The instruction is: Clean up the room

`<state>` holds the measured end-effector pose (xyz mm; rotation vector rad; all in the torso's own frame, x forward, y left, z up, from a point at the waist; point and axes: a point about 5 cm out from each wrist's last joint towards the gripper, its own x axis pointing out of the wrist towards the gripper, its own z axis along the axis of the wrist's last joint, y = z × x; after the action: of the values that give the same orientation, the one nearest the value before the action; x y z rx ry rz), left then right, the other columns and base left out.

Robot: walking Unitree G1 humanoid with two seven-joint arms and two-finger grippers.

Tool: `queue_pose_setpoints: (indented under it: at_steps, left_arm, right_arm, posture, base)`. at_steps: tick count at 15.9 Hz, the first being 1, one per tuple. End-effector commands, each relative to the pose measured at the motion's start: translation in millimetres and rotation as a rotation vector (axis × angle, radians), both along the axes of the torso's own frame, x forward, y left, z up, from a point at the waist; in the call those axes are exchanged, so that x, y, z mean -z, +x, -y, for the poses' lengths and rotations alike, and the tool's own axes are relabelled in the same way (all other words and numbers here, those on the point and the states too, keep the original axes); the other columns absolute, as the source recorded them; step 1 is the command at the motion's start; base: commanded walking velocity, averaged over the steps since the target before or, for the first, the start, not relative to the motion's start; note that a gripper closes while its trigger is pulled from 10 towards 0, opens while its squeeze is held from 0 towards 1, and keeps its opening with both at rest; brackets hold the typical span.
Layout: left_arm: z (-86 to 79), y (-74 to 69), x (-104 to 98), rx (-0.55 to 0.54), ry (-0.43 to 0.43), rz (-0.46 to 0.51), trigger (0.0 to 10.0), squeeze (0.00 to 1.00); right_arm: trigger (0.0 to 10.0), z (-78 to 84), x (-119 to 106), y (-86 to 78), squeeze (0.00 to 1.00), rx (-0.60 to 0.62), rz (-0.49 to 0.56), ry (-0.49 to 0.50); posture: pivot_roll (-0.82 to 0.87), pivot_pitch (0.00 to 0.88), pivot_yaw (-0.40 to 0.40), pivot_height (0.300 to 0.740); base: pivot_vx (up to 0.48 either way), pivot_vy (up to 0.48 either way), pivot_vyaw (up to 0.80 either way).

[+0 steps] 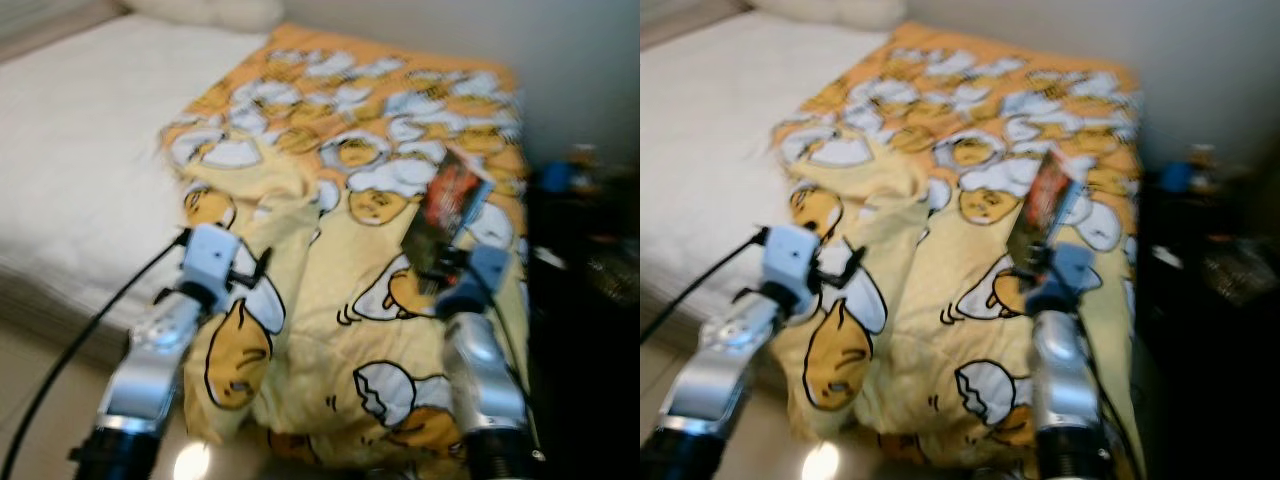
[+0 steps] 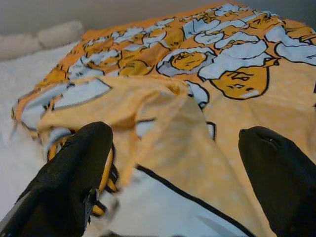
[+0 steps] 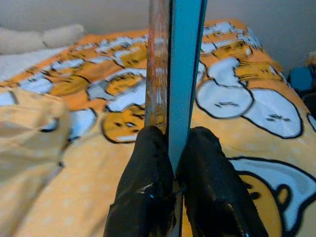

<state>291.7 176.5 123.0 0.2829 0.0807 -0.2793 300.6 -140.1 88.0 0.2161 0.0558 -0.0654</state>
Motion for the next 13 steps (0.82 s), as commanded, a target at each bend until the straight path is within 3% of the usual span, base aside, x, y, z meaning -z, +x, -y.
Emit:
queue_pose_setpoints:
  at_steps: [1, 13]
  left_arm:
    - [4.5, 3.7, -3.6, 0.003, -0.012, 0.008, 10.0, 0.92]
    - [-0.2, 11.9, -2.4, -0.027, -0.013, 0.011, 10.0, 0.92]
  right_arm:
    - [10.0, 6.2, -7.9, 2.8, 0.00, 0.025, 0.031, 0.008]
    - [10.0, 9.4, -16.4, 10.6, 0.00, 0.020, 0.048, 0.006]
  posture:
    - [0.00, 0.000, -0.010, 0.740]
    - [0.00, 0.000, -0.011, 0.740]
  base:
    - [0.000, 0.296, -0.80]
    - [0.000, 0.295, -0.80]
